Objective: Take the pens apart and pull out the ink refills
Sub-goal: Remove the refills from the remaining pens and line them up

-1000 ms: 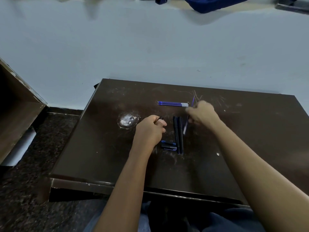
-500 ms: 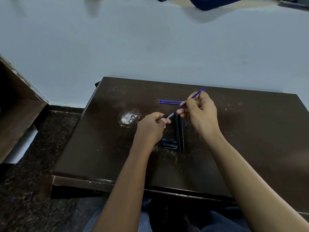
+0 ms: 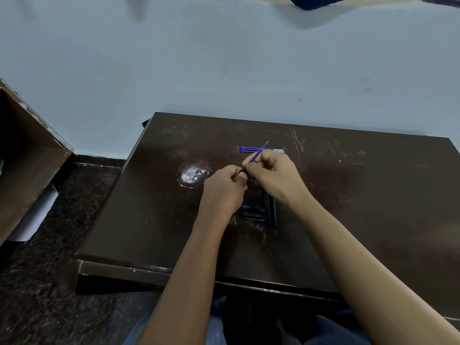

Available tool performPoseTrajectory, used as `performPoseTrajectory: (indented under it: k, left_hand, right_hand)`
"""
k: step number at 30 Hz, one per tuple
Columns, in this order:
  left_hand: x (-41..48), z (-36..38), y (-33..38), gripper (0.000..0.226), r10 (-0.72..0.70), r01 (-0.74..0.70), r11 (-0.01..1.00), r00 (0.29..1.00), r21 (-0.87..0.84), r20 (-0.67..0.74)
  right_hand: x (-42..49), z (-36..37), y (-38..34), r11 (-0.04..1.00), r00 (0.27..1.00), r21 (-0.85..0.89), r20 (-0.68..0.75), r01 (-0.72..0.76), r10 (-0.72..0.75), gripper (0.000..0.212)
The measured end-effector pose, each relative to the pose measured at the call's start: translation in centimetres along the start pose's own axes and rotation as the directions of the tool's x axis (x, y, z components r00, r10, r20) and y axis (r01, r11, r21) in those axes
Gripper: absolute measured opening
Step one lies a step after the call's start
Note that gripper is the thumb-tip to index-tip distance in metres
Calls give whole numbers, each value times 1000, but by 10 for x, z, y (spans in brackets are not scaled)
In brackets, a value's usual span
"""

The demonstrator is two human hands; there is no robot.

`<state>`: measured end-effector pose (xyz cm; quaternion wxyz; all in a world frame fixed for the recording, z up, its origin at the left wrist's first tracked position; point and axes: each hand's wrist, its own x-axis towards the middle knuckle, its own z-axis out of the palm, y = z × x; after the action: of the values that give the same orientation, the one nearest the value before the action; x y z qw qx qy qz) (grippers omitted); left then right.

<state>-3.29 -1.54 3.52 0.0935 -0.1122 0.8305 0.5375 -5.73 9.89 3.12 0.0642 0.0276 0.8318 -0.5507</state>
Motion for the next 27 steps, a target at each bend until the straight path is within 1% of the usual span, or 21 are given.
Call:
performPoseTrajectory:
  k: [2,3,4,5,6,7,8,10,12,13,14,16,20,21,23,25,26,27]
  left_hand:
    - [1,-1,0,15,24,-24,1000,999,-9,-43]
    - [0,-2,1,16,32,-33,999,997,-15,-63]
    - [0,-2,1,19,39,-40,999,996,-18,-83]
    - [0,-2,2,20,45,-47,999,994,-21,-99]
    - [0,-2,1,22,48,-52,998,993,-25,-111]
    - [0,-2,2,22,50,-54,998,992,-30,-116]
    - [0,-1,2,22,51,-55,998,992,-31,-119]
    - [0,-1,2,22,56,-59,998,991,-15,-118]
    - [-1,0,2,23,58,-58,998,992,2,-114]
    - [-1,0,3,23,56,-55,998,992,10,-109]
    - [-1,0,3,22,54,-52,998,993,19,-104]
    - [-1,0,4,22,51,-48,998,994,33,-101]
    - [-2,0,5,22,49,-42,996,994,72,-96]
    - [-3,0,5,21,52,-44,996,994,78,-94]
    - [-3,1,6,21,56,-49,996,994,80,-91]
    - [-2,1,6,21,57,-49,995,994,82,-93]
    - [-2,0,6,21,56,-48,995,994,83,-96]
    - [-2,0,6,21,56,-48,995,993,85,-102]
  right_hand:
    - [4,-1,0,999,997,17,64,-34,33,18]
    - [5,-1,2,999,997,-15,65,-50,51,19]
    - [5,-2,5,995,997,-82,57,-51,56,20]
    - [4,-2,9,978,998,-205,51,-32,43,20]
    - [2,-2,13,934,998,-356,63,4,20,20]
    - [0,-1,18,873,994,-486,106,48,4,22]
    - [-1,2,23,811,986,-579,168,84,19,25]
    - [-3,10,30,731,952,-677,272,84,143,35]
    - [-4,17,32,667,910,-742,319,67,264,39]
    - [-5,19,32,639,902,-764,331,83,278,39]
    - [-6,21,34,625,906,-774,335,107,260,37]
    - [-8,22,35,626,921,-770,324,125,215,33]
    - [-4,21,36,636,908,-768,314,72,277,33]
    - [-4,20,36,641,911,-764,308,66,274,32]
    - [-5,20,38,651,933,-756,284,75,222,30]
    - [-5,20,42,669,965,-737,234,94,122,27]
    - [-4,20,43,696,979,-712,193,98,60,25]
    - [-2,19,42,745,991,-661,136,92,-2,21]
